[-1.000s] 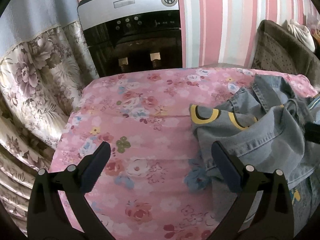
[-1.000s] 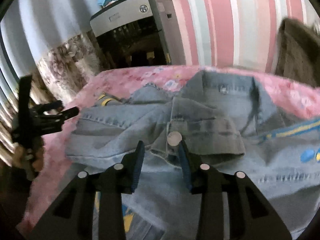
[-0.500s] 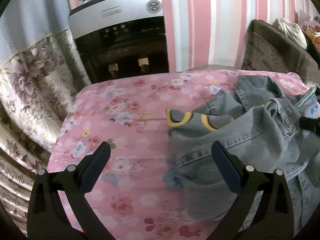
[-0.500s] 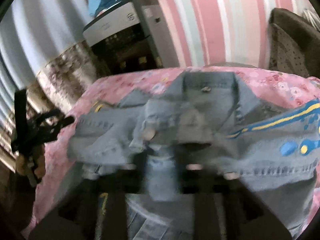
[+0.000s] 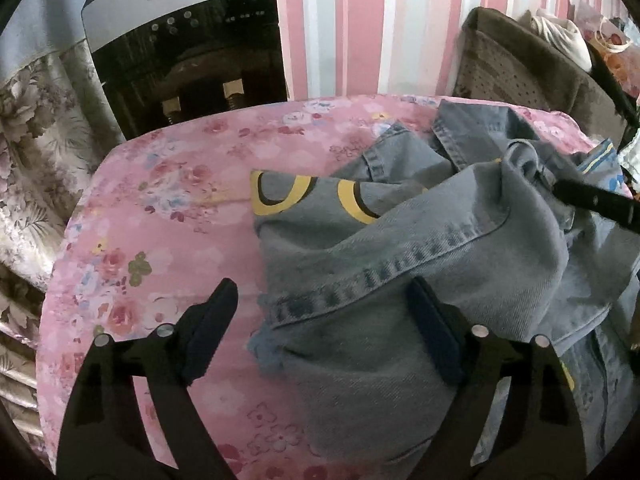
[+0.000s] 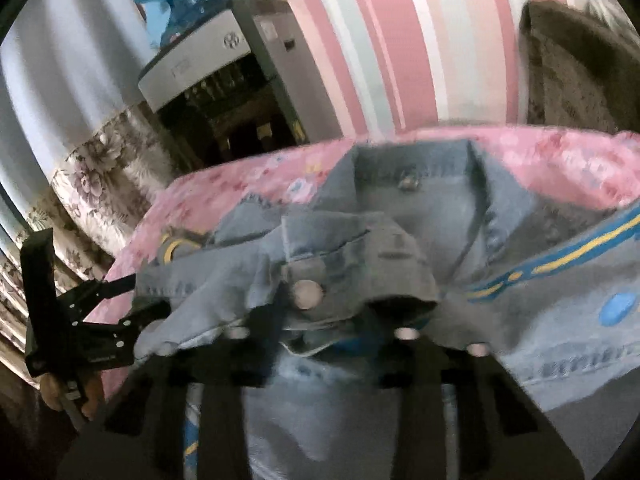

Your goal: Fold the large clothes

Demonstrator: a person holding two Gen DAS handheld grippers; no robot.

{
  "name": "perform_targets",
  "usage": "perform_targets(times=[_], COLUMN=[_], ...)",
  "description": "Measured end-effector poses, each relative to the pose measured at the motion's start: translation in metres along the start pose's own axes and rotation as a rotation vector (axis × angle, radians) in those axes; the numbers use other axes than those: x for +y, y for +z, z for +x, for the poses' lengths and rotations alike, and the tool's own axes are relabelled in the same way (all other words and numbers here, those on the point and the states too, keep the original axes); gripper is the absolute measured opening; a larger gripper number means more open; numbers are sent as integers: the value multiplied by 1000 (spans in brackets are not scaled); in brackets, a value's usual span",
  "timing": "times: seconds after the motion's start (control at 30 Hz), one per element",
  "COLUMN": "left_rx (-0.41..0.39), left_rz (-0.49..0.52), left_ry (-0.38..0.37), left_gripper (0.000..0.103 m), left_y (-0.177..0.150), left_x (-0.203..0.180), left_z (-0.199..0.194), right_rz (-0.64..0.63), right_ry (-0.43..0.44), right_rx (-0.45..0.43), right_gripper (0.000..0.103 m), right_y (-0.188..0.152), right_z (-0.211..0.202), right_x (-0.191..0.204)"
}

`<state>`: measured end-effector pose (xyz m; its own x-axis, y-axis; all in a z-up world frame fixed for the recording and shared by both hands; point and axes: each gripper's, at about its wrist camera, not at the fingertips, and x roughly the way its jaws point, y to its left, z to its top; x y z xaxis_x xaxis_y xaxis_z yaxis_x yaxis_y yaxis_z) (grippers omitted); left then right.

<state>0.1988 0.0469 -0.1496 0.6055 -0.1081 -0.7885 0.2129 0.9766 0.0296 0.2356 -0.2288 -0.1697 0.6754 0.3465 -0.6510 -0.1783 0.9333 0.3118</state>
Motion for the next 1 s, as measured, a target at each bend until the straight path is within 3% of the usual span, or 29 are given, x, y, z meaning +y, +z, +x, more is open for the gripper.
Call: perform_targets(times=[0.1,0.17,0.2,0.37,0.5,0.7,0.77,0.8,0.83,0.97,1.0], left_rx=[0,-11,-21,-37,-22,3,-6,-9,-12,-26,-28], left_rz=[-10,-6,-4,5,35,67,69,68,67,56,53], left_ry=[-12,-11,-11,-29,-6,33,40,42,42,48,46], left_gripper=[87,95,97,100,100,100,100,100,100,100,100], left_y=[2,4,5,12,14,10,12,12,13,16,16], left_x=[2,1,1,-3,-15,-25,-24,-23,-21,-13,-11], left_z=[-4,-11,-15,-28,-20,-11,-14,-15,-17,-23,-24], right_rz=[-62,-101,-103,-13,120,126,59,36,12,-19,-19], right_ry=[-30,-59,-78,-140,-38,99,111,113,106,106,106], right_rx=[-62,-84,-97,-177,-102,-27,-15,-9,-7,31,40], right_gripper=[17,12,0,0,3,4,22,44,54,55,59], right_y=[5,9,13,27,18,-6,-11,-13,-16,-22,-24], right_z=[-30,-59,-73,-153,-152,-104,-94,-90,-87,-71,-67], right_x=[0,-9,-16,-89,-128,-101,-77,-68,-59,-35,-31])
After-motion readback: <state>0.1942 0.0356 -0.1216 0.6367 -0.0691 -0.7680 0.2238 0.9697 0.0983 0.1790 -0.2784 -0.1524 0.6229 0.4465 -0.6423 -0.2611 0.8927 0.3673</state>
